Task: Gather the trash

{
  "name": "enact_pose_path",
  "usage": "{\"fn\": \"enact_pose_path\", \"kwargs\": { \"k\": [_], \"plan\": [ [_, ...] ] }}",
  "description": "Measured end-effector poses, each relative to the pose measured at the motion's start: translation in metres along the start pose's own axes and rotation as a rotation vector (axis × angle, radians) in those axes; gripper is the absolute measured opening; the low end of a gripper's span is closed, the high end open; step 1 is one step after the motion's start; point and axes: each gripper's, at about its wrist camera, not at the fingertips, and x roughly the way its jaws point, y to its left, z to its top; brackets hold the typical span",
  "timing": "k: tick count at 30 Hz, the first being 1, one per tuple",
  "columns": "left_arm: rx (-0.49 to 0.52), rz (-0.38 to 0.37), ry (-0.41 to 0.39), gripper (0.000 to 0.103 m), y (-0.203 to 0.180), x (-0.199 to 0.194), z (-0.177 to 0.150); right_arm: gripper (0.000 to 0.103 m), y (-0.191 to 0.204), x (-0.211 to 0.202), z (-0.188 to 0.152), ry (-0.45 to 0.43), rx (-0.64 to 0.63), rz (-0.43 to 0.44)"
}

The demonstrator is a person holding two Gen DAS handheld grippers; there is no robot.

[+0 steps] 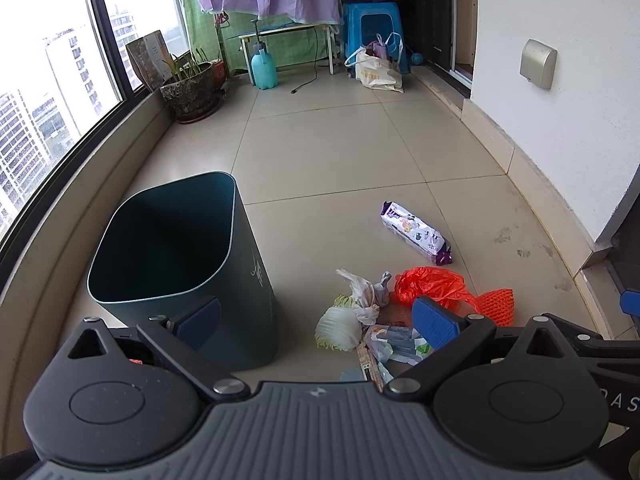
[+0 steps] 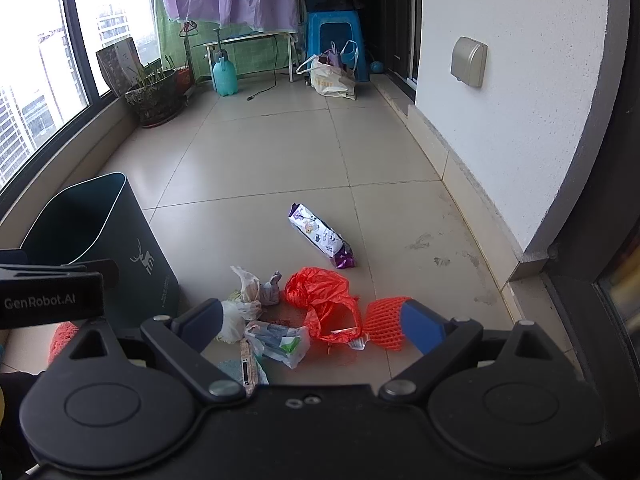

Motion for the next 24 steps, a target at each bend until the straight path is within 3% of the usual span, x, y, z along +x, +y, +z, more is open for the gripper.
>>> {"fn": "enact_pose_path", "kwargs": {
  "k": [24],
  "plan": [
    [0.004,-0.010,-0.005,0.103,-0.0007,0.0011,-0.0014,0.096,0.0021,-0.0020,0.0004,-0.002,-0.008,0.006]
  ]
}}
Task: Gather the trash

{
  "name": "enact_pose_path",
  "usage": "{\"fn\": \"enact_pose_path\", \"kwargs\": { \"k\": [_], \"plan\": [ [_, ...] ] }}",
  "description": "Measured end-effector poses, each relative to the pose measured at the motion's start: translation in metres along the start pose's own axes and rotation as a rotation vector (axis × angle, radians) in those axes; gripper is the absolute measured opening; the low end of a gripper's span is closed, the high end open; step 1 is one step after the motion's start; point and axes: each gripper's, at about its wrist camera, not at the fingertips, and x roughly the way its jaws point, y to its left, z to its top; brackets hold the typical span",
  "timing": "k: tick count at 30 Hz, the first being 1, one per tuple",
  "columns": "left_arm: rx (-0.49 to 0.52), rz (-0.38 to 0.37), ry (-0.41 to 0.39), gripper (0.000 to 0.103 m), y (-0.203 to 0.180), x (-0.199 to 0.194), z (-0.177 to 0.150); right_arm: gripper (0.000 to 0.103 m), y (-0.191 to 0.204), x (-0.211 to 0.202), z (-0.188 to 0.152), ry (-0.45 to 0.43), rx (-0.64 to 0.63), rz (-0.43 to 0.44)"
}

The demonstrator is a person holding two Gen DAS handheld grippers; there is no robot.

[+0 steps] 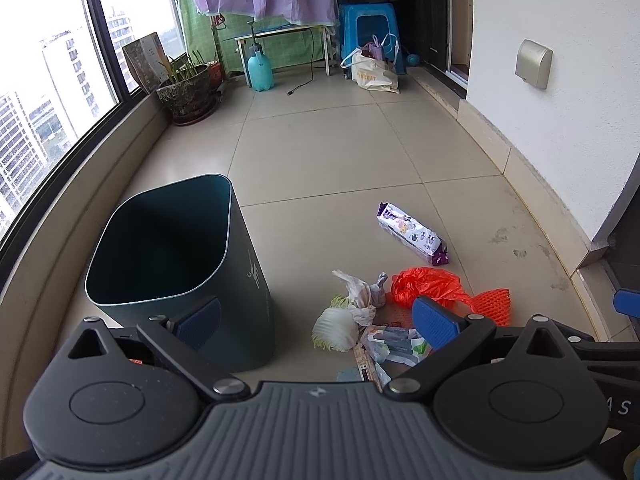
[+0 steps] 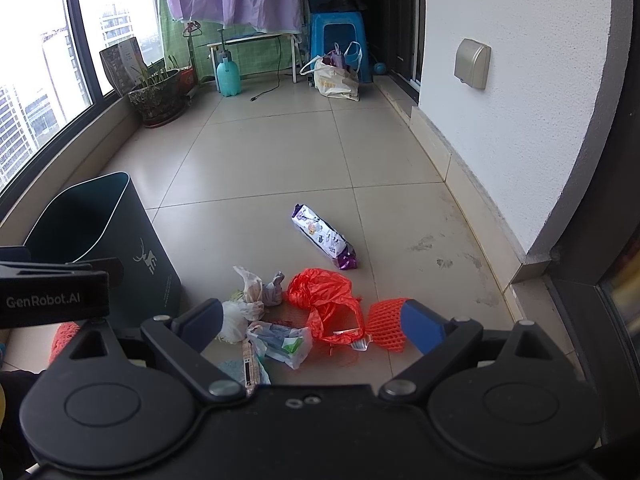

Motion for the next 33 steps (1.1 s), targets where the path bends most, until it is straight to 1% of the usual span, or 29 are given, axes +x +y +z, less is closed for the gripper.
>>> {"fn": "enact_pose_path", "kwargs": {
  "k": [9,19,29,33],
  "plan": [
    [0.000,-0.010,0.001,0.103,0.001,0.000,0.000,0.096,-0.001,0.000,-0.001,-0.003,0.001,0.000],
    [-0.037,-0.055,0.014,0.103,0.010,0.001,0.000,0.095,0.000,-0.003,-0.001,-0.033,0.006,0.005],
    [-0.037,-0.041,0.018,0.103,0.010,0.000,0.000,0.094,0.002,-0.004,0.000,-0.040,-0.001,0.022],
    [-0.030,-0.050,0.020,0.103,0.010,-0.001,0.000,0.094,0.000,-0.003,0.000,-0.038,0.001,0.021]
  ]
}}
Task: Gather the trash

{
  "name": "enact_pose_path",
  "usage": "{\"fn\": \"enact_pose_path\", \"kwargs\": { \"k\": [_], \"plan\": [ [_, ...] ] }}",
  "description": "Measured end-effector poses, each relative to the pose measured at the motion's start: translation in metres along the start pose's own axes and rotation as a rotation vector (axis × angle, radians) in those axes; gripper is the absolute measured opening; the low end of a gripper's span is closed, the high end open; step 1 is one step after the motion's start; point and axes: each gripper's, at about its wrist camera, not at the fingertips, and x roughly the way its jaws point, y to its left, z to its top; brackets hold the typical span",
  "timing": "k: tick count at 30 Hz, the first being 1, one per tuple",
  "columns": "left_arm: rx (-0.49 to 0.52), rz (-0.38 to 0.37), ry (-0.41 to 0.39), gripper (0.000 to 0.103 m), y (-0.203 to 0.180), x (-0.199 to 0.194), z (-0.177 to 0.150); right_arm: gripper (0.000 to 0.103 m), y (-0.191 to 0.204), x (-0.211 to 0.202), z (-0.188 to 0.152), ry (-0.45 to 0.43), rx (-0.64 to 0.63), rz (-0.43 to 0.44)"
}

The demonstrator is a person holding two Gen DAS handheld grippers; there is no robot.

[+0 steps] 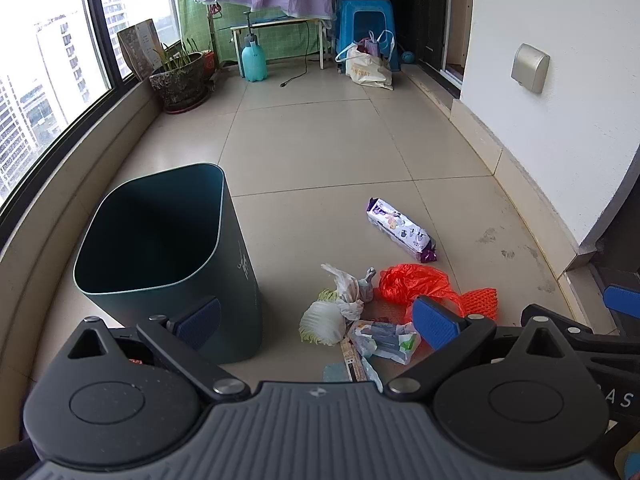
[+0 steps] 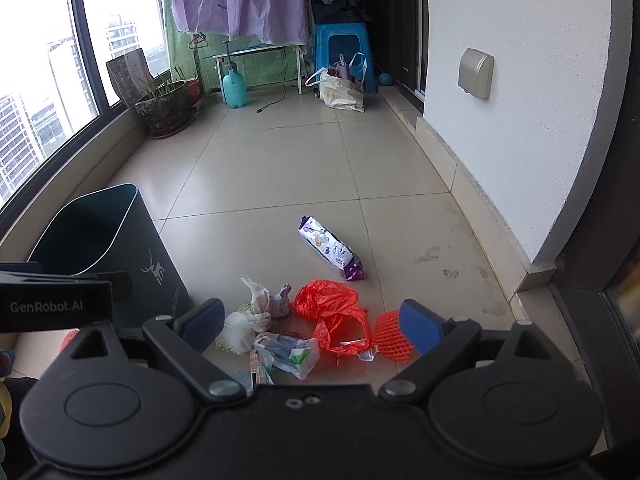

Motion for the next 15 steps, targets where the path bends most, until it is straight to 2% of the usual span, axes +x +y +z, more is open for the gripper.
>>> {"fn": "enact_pose_path", "kwargs": {
  "k": [8,15],
  "plan": [
    [-0.020,0.030,-0.002,0.103,0.009,0.003,0.011,0.094,0.010,0.006,0.007,0.006,-0.047,-0.004],
    [-0.006,0.101,-0.048,0.103,0.034,0.005,0.041,0.094,0.031,0.019,0.058,-0.067,-0.228,0.017]
  ]
}}
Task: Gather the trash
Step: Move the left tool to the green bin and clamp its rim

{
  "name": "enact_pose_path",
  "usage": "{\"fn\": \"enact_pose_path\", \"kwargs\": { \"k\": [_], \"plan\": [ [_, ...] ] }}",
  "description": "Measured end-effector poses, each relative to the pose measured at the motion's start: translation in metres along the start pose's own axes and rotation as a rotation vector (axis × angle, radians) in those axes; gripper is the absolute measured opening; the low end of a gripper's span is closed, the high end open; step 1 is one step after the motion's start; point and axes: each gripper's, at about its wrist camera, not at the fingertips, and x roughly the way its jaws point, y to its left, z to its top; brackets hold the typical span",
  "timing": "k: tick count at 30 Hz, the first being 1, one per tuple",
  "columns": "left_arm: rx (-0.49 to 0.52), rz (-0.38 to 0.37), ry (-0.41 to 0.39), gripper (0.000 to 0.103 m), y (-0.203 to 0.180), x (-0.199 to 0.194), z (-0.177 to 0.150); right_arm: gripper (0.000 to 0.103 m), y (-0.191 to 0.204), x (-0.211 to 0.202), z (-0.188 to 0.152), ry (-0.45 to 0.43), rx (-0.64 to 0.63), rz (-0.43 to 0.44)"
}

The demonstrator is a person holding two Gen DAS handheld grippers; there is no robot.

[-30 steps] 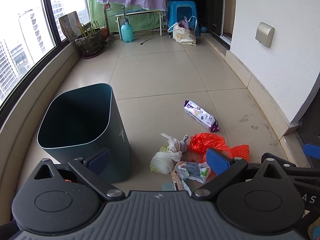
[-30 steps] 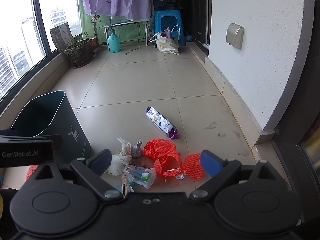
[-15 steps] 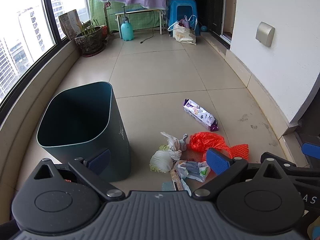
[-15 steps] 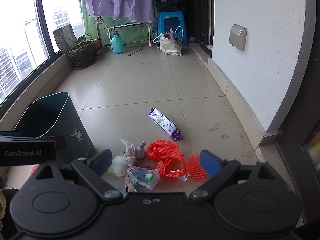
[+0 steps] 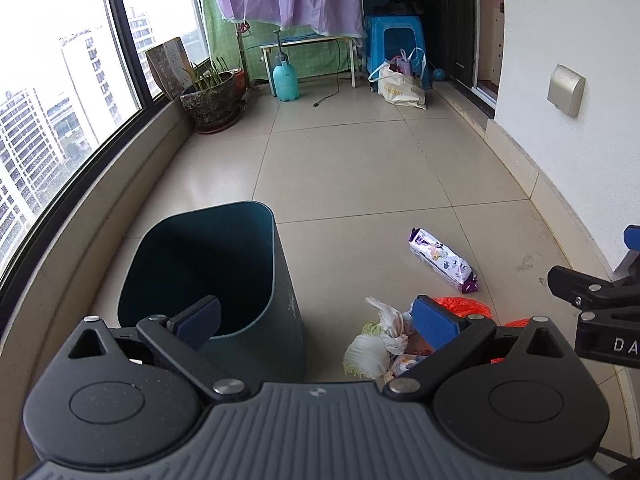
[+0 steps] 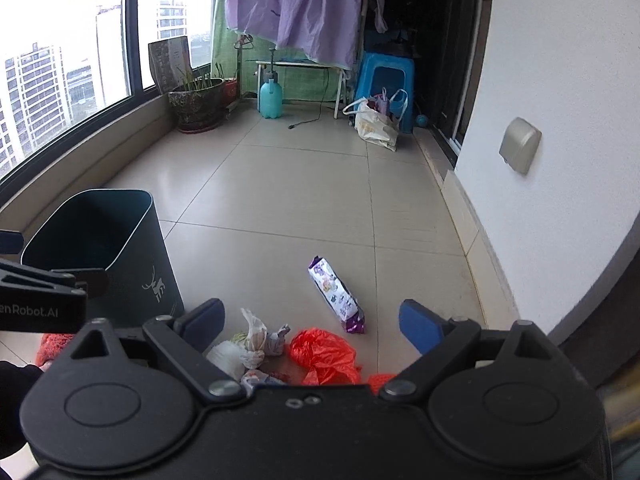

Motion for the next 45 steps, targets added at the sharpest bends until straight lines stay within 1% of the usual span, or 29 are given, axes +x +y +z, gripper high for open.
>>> {"fn": "enact_pose_path", "kwargs": {
  "k": [3,7,9,11,14,18,20,22,24,29,33,36,39,41,43,44,45],
  "plan": [
    [0.006,0.016,0.000,0.103,0.012,0.008,0.012,0.094,0.001,0.014,0.020,-0.017,-0.036,0.014],
    [0.005,0.030,0.033,0.103,0.028,0.027,0.025,0.094,-0.001,0.034,0.031,-0.008,-0.051,0.042],
    [0.008,0.033,0.054,0.103,0.036,0.038,0.029,0.094,-0.003,0.043,0.033,-0.001,-0.061,0.044],
    [0.011,0.044,0.070,0.102,0.045,0.048,0.032,0.094,-0.004,0.053,0.033,0.010,-0.080,0.028],
    [0.022,0.087,0.069,0.102,0.063,0.060,0.034,0.094,-0.006,0.068,0.030,0.033,-0.109,0.015],
    [0.005,0.128,0.084,0.102,0.094,0.074,0.037,0.093,-0.006,0.089,0.027,0.065,-0.123,-0.005],
    [-0.006,0.143,0.099,0.099,0.107,0.082,0.038,0.093,-0.007,0.102,0.026,0.089,-0.117,-0.008],
    [-0.024,0.156,0.120,0.091,0.121,0.092,0.040,0.092,-0.006,0.112,0.025,0.103,-0.120,-0.017],
    [-0.055,0.164,0.137,0.091,0.135,0.100,0.040,0.092,-0.004,0.120,0.023,0.116,-0.123,-0.025],
    [-0.123,0.138,0.177,0.091,0.164,0.121,0.038,0.091,-0.006,0.142,0.017,0.157,-0.116,-0.029],
    [-0.169,0.134,0.215,0.091,0.185,0.142,0.033,0.091,-0.012,0.160,0.010,0.198,-0.098,-0.038],
    [-0.208,0.122,0.247,0.091,0.199,0.160,0.029,0.090,-0.015,0.174,0.005,0.224,-0.111,-0.050],
    [-0.229,0.128,0.277,0.090,0.208,0.176,0.022,0.090,-0.017,0.185,0.000,0.252,-0.124,-0.050],
    [-0.230,0.130,0.294,0.082,0.211,0.186,0.020,0.089,-0.019,0.194,-0.003,0.277,-0.124,-0.053],
    [-0.244,0.121,0.318,0.070,0.214,0.194,0.016,0.087,-0.022,0.203,-0.006,0.298,-0.127,-0.058],
    [-0.253,0.116,0.331,0.068,0.215,0.198,0.015,0.087,-0.022,0.206,-0.007,0.306,-0.127,-0.062],
    [-0.261,0.112,0.342,0.063,0.217,0.201,0.013,0.086,-0.023,0.210,-0.009,0.318,-0.127,-0.066]
  ]
}}
